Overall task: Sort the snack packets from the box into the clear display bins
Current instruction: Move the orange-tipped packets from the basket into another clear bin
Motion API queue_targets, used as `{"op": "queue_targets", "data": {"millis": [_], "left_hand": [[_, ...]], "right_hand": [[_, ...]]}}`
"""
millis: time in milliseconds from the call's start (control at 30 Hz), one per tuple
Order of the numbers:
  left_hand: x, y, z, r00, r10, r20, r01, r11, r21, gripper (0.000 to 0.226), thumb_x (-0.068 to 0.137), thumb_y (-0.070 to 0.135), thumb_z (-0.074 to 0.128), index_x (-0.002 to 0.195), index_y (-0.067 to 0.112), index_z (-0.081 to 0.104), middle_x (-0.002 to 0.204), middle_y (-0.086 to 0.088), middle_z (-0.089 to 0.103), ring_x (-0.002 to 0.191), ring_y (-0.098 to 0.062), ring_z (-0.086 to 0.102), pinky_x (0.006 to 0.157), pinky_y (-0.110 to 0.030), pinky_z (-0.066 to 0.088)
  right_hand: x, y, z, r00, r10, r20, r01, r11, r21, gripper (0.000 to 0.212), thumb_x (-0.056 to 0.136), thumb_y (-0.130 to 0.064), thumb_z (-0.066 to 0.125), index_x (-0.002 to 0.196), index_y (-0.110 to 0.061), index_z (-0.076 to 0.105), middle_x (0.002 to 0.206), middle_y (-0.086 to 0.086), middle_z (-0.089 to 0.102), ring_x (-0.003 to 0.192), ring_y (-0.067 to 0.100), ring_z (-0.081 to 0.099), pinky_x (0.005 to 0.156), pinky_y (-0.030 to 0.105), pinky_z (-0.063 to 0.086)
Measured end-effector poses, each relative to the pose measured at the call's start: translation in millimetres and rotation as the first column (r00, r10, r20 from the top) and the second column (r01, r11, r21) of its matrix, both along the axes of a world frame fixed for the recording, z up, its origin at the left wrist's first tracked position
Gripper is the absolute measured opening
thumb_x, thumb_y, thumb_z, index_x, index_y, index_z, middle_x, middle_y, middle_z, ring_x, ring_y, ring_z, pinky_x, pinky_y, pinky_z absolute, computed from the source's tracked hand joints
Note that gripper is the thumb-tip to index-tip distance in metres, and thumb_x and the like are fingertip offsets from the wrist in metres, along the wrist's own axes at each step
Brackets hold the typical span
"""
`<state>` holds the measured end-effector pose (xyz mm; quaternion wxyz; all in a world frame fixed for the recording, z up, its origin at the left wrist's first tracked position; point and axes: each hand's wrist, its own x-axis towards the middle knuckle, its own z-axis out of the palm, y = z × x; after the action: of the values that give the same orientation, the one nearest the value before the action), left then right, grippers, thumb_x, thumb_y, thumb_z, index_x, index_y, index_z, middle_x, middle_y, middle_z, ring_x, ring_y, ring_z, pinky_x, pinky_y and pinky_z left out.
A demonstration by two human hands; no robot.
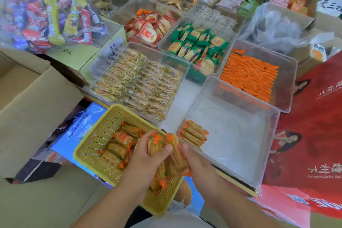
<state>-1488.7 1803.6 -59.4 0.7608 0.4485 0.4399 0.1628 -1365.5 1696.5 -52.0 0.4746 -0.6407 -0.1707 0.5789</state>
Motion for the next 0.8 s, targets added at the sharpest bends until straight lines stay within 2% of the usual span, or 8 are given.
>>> {"op": "queue_targets", "data": {"millis": [33, 100, 200, 267, 333, 433, 633, 800], "left_hand": [[7, -8, 2, 1.000, 0.025, -0.015, -0.025, 1.000, 0.011, 0.070, 0.055, 0.057, 0.090, 0.119, 0.048, 0.065, 0.120, 0.000, 0.075, 0.109, -0.023, 0.073, 0.092, -0.050, 0.059], [19, -22, 4, 0.998, 0.060, -0.023, -0.060, 0.998, 0.017, 0.063, 0.056, 0.053, 0.090, 0.114, 0.045, 0.068, 0.116, -0.005, 0.076, 0.105, -0.026, 0.075, 0.084, -0.046, 0.062], [36, -41, 6, 0.997, 0.078, -0.012, -0.078, 0.997, -0.014, 0.057, 0.061, 0.044, 0.090, 0.114, 0.041, 0.069, 0.111, -0.010, 0.077, 0.097, -0.030, 0.077, 0.071, -0.040, 0.062], [45, -51, 7, 0.995, 0.097, -0.015, -0.097, 0.995, -0.018, 0.057, 0.063, 0.039, 0.090, 0.116, 0.039, 0.068, 0.109, -0.013, 0.077, 0.094, -0.032, 0.077, 0.068, -0.041, 0.062], [52, -58, 7, 0.991, 0.132, -0.028, -0.132, 0.991, -0.003, 0.057, 0.064, 0.037, 0.089, 0.117, 0.040, 0.068, 0.106, -0.013, 0.077, 0.090, -0.032, 0.076, 0.069, -0.044, 0.061], [62, -65, 5, 0.974, 0.218, -0.064, -0.216, 0.976, 0.038, 0.058, 0.060, 0.039, 0.088, 0.115, 0.043, 0.068, 0.102, -0.012, 0.076, 0.089, -0.031, 0.074, 0.081, -0.053, 0.059], [94, -79, 9, 0.943, 0.322, -0.080, -0.321, 0.947, 0.027, 0.063, 0.067, 0.044, 0.085, 0.122, 0.028, 0.059, 0.096, -0.007, 0.078, 0.085, -0.028, 0.077, 0.065, -0.043, 0.061], [115, -84, 12, 0.910, 0.317, -0.267, -0.277, 0.944, 0.179, 0.049, 0.077, 0.067, 0.064, 0.101, 0.025, 0.061, 0.078, 0.005, 0.070, 0.081, -0.020, 0.074, 0.072, -0.045, 0.060]], "right_hand": [[7, -7, -2, 1.000, 0.013, -0.012, -0.013, 1.000, -0.009, 0.061, 0.082, -0.087, 0.041, 0.134, -0.057, 0.053, 0.123, -0.013, 0.071, 0.114, 0.037, 0.067, 0.098, 0.068, 0.048], [21, -18, -5, 0.997, 0.012, -0.070, -0.011, 1.000, 0.014, 0.058, 0.083, -0.079, 0.052, 0.133, -0.051, 0.057, 0.115, -0.003, 0.074, 0.106, 0.051, 0.065, 0.094, 0.074, 0.042], [47, -33, -10, 0.968, -0.072, -0.241, 0.088, 0.994, 0.057, 0.053, 0.085, -0.056, 0.069, 0.131, -0.031, 0.065, 0.123, 0.019, 0.069, 0.106, 0.040, 0.067, 0.090, 0.059, 0.054], [64, -41, -12, 0.932, -0.100, -0.347, 0.142, 0.985, 0.098, 0.043, 0.089, -0.040, 0.070, 0.125, -0.017, 0.070, 0.120, 0.021, 0.069, 0.103, 0.033, 0.070, 0.080, 0.046, 0.058], [78, -48, -10, 0.894, -0.128, -0.428, 0.193, 0.975, 0.111, 0.026, 0.087, -0.030, 0.068, 0.105, -0.015, 0.079, 0.105, 0.016, 0.075, 0.090, 0.025, 0.073, 0.072, 0.036, 0.059], [87, -52, -7, 0.802, -0.176, -0.571, 0.278, 0.956, 0.096, 0.025, 0.074, -0.034, 0.062, 0.081, -0.022, 0.083, 0.086, 0.006, 0.077, 0.074, 0.017, 0.074, 0.059, 0.027, 0.057], [81, -49, -4, 0.764, -0.165, -0.623, 0.304, 0.945, 0.122, 0.036, 0.074, -0.041, 0.057, 0.094, -0.026, 0.083, 0.107, 0.009, 0.077, 0.093, 0.022, 0.075, 0.070, 0.035, 0.059], [92, -56, -4, 0.704, -0.121, -0.700, 0.273, 0.956, 0.110, 0.046, 0.080, -0.046, 0.051, 0.108, -0.023, 0.079, 0.112, 0.009, 0.075, 0.095, 0.023, 0.073, 0.071, 0.038, 0.058]]}}
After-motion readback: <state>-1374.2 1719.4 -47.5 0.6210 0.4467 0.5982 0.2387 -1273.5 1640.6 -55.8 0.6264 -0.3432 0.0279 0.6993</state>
